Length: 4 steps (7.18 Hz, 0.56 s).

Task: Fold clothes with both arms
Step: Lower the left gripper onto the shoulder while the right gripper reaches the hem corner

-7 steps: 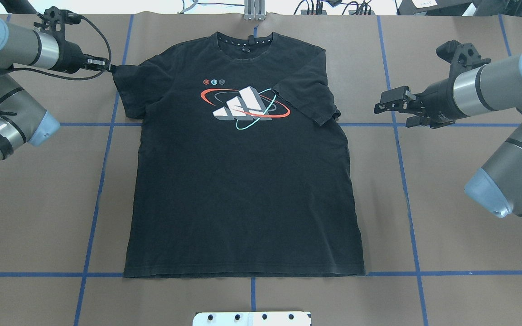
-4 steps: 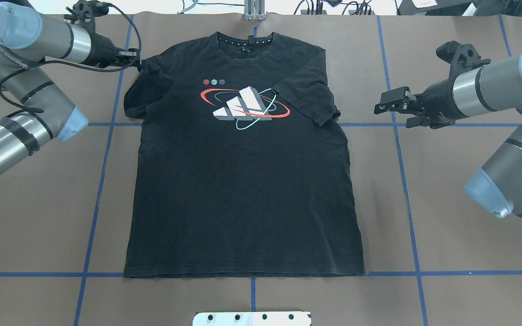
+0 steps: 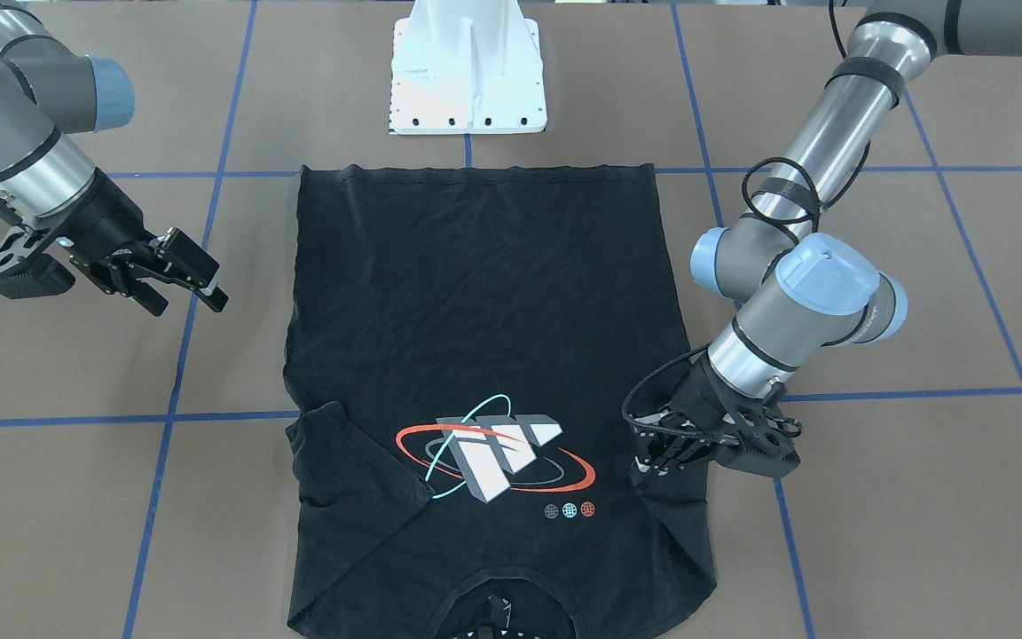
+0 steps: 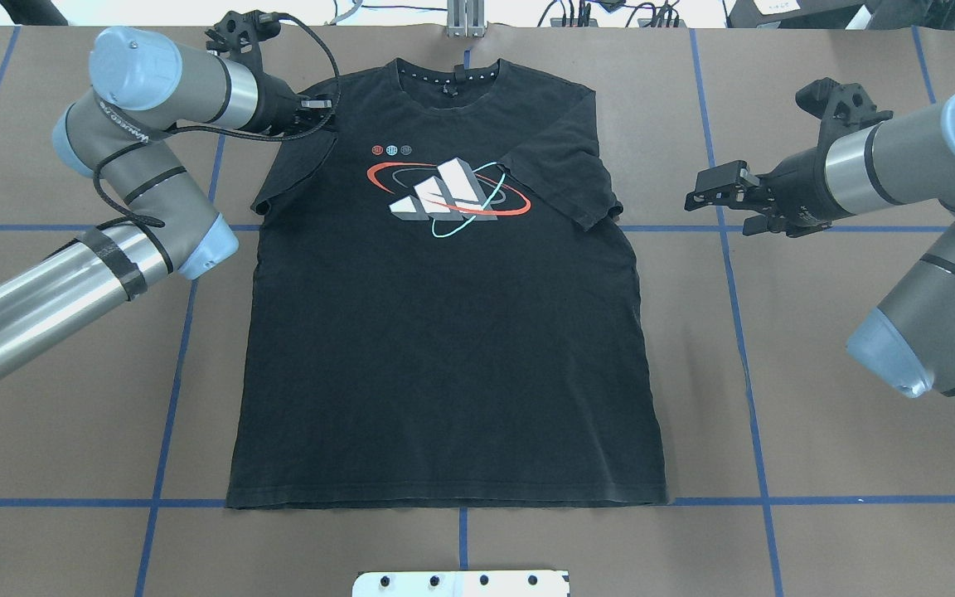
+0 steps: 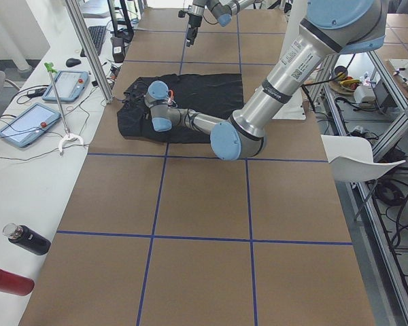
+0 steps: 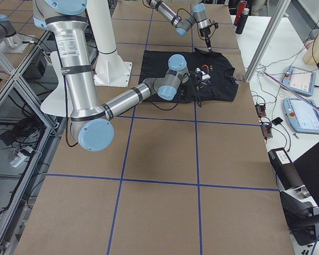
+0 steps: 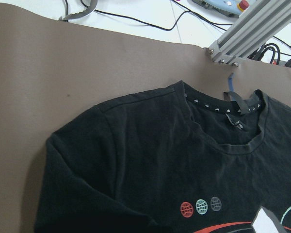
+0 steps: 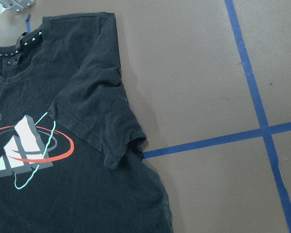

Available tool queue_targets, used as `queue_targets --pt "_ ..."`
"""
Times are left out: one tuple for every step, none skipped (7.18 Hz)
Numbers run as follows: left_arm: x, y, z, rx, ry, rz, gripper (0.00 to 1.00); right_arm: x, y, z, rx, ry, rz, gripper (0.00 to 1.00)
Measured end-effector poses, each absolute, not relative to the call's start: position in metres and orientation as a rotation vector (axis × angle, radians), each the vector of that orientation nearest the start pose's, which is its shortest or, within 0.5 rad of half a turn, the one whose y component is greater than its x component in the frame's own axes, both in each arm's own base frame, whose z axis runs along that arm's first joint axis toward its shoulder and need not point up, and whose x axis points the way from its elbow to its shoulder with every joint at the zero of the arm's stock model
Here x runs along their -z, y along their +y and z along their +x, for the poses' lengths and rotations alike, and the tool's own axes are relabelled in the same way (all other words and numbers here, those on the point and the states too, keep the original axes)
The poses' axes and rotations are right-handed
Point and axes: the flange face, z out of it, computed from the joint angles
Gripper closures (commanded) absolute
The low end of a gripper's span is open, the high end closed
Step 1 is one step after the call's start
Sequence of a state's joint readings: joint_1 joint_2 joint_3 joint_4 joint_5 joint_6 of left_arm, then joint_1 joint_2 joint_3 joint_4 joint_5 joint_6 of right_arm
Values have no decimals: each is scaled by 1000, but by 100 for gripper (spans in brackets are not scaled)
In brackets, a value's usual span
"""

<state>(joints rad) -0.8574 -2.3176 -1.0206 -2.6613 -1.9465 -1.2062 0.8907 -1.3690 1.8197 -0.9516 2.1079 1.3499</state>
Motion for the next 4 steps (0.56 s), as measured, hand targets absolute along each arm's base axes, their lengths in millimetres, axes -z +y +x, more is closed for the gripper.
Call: queue_targets --pt "-323 -662 454 194 1212 480 100 -363 -489 -290 -308 -1141 138 0" --pt "-319 -666 461 206 1202 490 100 -362 -489 -290 -308 -1141 138 0" --pt "-317 -669 465 212 1195 492 100 -362 -489 -290 -308 -1141 137 0" --pt "-317 -672 469 215 1190 491 87 -362 -489 -291 -307 -1142 138 0"
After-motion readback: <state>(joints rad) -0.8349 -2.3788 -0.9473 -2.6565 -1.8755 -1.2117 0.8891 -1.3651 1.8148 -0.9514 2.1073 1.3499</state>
